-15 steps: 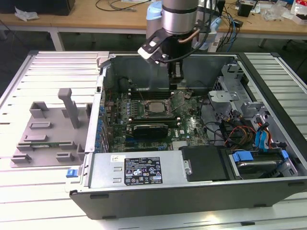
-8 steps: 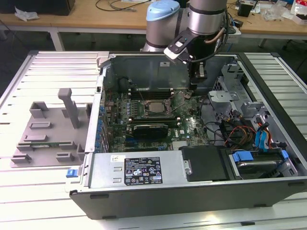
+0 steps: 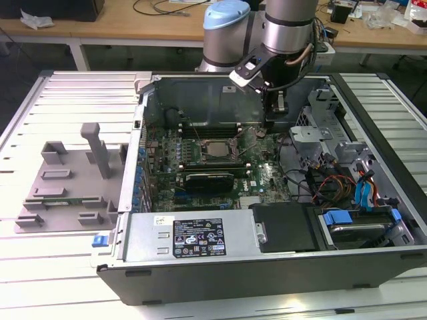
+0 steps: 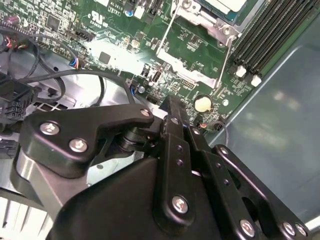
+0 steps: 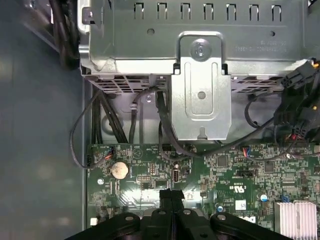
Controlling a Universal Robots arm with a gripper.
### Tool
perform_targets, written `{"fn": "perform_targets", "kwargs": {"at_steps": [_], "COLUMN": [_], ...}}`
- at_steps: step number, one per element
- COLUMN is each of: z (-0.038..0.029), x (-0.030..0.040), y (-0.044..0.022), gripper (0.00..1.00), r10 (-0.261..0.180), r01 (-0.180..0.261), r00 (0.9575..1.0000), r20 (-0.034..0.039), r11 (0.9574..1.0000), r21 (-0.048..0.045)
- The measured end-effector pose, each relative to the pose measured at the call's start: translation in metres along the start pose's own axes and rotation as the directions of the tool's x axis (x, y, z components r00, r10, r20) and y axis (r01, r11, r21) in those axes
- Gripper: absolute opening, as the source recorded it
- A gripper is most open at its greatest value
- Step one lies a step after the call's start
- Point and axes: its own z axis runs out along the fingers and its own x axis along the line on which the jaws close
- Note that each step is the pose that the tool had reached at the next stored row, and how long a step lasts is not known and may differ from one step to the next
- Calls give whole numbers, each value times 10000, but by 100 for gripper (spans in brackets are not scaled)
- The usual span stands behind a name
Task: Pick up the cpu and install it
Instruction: 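Close the cpu cover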
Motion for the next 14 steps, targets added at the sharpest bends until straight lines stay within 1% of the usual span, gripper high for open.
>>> {"fn": "perform_targets", "kwargs": {"at_steps": [1,3,5,6,8,10,12,13,14], "z": [19,36,60,88,125,197,232,265,285], "x": [0,1,2,2,3,5,6,7,7], "y": [15,24,34,43,49,48,47,45,44], "gripper": [11,11,11,11,11,11,11,11,11], "r10": [-1,0,5,7,10,20,23,28,30], "r01": [1,0,-6,-8,-12,-22,-26,-31,-33], "r00": [10000,10000,10000,10000,10000,10000,10000,10000,10000], "r20": [18,47,60,61,61,63,64,64,64], "r11": [10000,9999,9998,9997,9995,9993,9992,9991,9991], "r21": [55,139,209,252,302,369,391,415,433]}}
